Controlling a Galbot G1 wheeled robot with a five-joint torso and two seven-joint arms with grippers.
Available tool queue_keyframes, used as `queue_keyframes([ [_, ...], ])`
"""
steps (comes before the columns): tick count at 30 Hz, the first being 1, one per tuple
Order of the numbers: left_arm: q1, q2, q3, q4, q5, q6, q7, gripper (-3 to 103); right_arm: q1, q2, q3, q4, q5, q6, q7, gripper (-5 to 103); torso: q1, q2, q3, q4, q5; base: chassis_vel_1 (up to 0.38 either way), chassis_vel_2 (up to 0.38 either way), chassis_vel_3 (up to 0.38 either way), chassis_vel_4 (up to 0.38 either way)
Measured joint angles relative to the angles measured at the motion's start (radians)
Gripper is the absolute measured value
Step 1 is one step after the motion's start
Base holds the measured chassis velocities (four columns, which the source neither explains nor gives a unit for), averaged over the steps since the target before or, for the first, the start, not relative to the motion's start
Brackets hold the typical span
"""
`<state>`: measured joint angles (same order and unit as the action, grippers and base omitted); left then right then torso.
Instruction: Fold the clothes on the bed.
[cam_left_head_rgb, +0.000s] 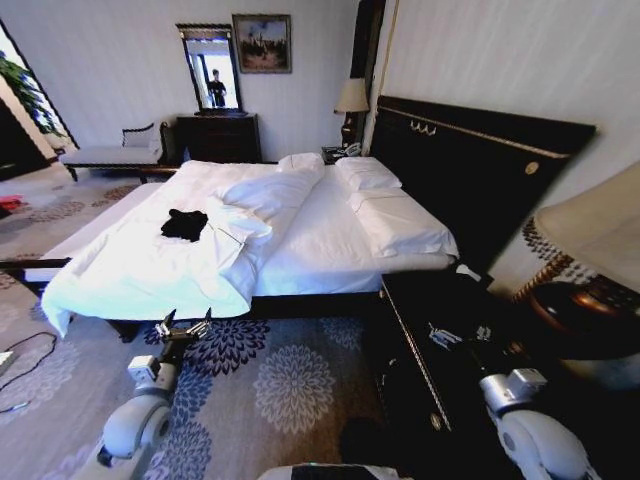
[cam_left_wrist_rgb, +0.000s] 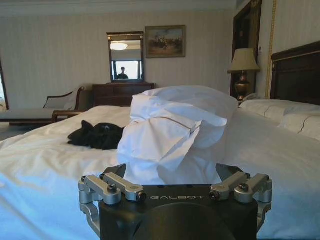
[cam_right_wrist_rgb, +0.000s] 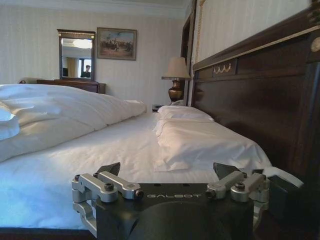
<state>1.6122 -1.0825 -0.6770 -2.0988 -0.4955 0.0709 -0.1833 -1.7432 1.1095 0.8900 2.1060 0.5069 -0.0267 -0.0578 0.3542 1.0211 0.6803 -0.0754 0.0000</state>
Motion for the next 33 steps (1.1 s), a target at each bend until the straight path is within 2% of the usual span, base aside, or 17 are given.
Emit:
queue_keyframes([
  [7, 0.0, 0.008, -0.011, -0.013, -0.033, -0.018, 0.014, 100, 0.004, -0.006, -0.001, 0.002, -0.001, -0.001, 0.002, 100, 0.0, 0.0, 0.0, 0.0, 0.0, -0.17, 0.169, 0.181, -0.179],
  [33, 0.005, -0.002, 0.005, -0.045, -0.024, -0.028, 0.01, 100, -0.003, 0.005, -0.001, 0.014, 0.002, 0.008, -0.005, 100, 0.0, 0.0, 0.0, -0.0001, 0.0, -0.146, 0.148, 0.147, -0.145],
])
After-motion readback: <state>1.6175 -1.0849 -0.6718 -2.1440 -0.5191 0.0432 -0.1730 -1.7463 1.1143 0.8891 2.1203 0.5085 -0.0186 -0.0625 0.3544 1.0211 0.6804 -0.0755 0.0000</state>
